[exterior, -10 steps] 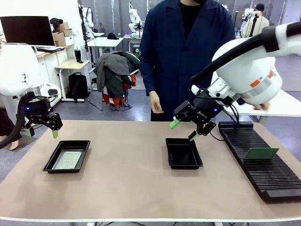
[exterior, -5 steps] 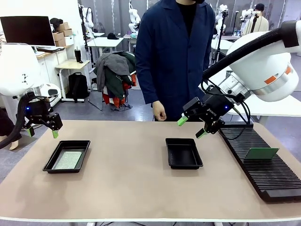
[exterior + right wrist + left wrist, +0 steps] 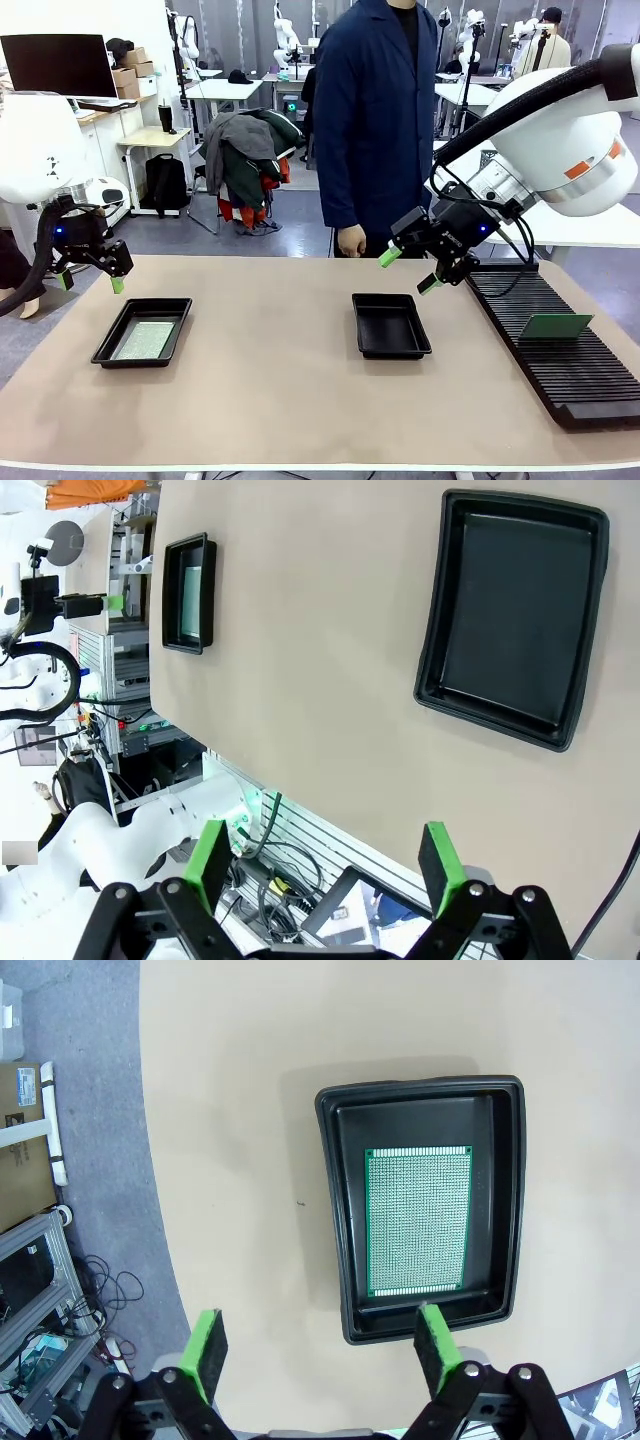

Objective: Inspect and transfer BCBs to ESD trays.
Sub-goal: Pick up the Blank PCB from the PCB Rack and place it in the right ESD tray.

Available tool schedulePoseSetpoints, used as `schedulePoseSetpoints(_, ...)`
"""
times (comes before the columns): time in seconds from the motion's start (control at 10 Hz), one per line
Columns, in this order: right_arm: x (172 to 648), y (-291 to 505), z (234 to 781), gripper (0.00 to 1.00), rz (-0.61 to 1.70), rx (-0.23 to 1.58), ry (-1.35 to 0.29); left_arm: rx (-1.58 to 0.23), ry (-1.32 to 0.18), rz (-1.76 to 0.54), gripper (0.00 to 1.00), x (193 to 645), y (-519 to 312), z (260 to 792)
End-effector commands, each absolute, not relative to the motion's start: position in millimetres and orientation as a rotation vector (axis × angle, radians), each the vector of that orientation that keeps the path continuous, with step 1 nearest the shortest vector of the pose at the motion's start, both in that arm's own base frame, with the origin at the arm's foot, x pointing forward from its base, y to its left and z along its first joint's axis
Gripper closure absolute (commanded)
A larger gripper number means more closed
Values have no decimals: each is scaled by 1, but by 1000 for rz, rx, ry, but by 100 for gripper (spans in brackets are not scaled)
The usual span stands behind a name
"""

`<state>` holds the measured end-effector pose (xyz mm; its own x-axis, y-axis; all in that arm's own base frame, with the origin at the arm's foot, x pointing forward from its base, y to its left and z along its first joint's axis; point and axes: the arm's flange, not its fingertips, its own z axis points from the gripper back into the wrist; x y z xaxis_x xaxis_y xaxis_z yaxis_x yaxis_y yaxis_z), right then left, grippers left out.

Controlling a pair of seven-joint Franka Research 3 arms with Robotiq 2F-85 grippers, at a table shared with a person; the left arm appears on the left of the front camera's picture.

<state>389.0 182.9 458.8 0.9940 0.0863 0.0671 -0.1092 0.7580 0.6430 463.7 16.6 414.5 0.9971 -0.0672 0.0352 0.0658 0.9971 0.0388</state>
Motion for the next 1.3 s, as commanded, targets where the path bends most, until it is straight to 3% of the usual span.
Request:
schedulePoseSetpoints(0.0,373,146,467,0,208,679,-49,38,-41,-64,0,464,18,413)
schedulePoseSetpoints(0.8,320,-14,595,0,947,161,-229,38,-41,-64,0,464,18,413)
schedulePoseSetpoints(1.2,318,-49,617,0,1311,-7,-164,38,-41,-64,0,464,18,413)
